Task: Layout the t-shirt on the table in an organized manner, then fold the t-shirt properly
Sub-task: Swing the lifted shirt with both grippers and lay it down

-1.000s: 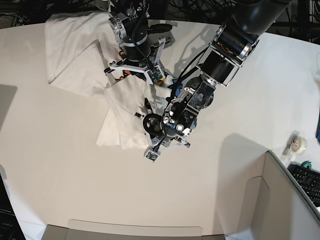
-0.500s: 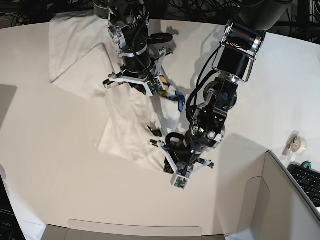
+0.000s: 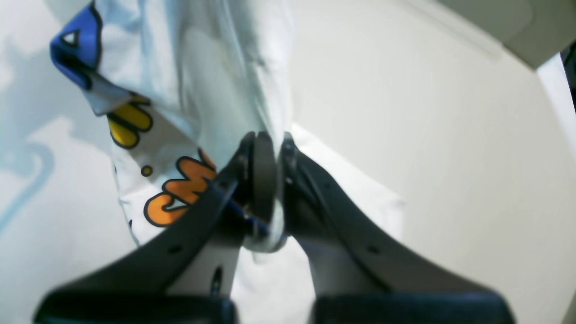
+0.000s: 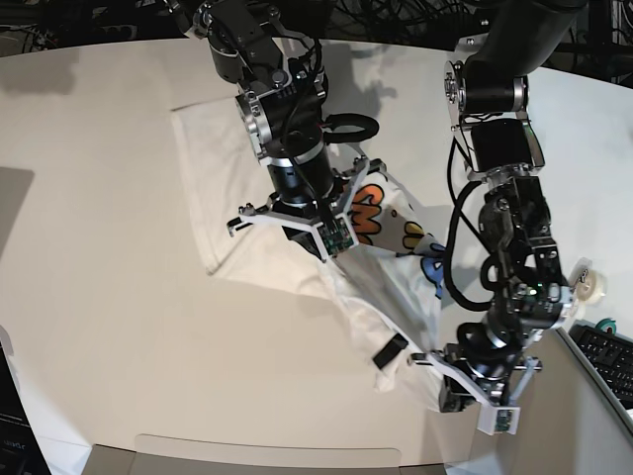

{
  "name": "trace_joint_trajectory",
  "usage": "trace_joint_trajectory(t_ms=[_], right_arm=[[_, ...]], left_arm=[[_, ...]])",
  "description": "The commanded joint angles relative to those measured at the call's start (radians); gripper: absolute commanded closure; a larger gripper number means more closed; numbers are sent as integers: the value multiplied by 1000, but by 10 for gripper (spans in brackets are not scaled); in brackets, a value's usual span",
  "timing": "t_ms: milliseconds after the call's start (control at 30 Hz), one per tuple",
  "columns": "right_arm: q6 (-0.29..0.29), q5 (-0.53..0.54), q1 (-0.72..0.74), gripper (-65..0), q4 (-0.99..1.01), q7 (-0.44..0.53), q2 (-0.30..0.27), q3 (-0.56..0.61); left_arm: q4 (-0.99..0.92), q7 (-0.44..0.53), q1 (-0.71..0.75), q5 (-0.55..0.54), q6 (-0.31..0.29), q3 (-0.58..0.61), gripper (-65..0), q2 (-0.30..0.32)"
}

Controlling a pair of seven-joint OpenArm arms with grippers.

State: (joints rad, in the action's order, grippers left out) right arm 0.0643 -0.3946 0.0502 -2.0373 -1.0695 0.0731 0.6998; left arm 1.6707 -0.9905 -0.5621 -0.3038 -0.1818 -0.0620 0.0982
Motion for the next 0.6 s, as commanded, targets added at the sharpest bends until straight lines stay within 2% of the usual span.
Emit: trace_joint_trajectory(t_ms=[0,67,200,367,467,567], right_arm=[[6,-16,27,0,-16,16,37,2],[10,-16,60,0,-16,18,84,27],[12,-19,144,0,-15,18,84,94],[19,-19,248,0,-15,18,84,180],[87,-14,316,0,-16,19,84,234],[108,-14,380,0,-18,13,84,286]], left_arm=[[36,29,-57,7,-8,-37,-1,25],[72,8,-86,7,-32,-86,-1,53],[127,-40,-161,7,-40,-184,-1,102],[158,-74,-267,5,-40,-236,-1,146],[159,-74,-309,5,-40,-256,-1,182],[161,-74,-322,5,-41,-252,-1,194]])
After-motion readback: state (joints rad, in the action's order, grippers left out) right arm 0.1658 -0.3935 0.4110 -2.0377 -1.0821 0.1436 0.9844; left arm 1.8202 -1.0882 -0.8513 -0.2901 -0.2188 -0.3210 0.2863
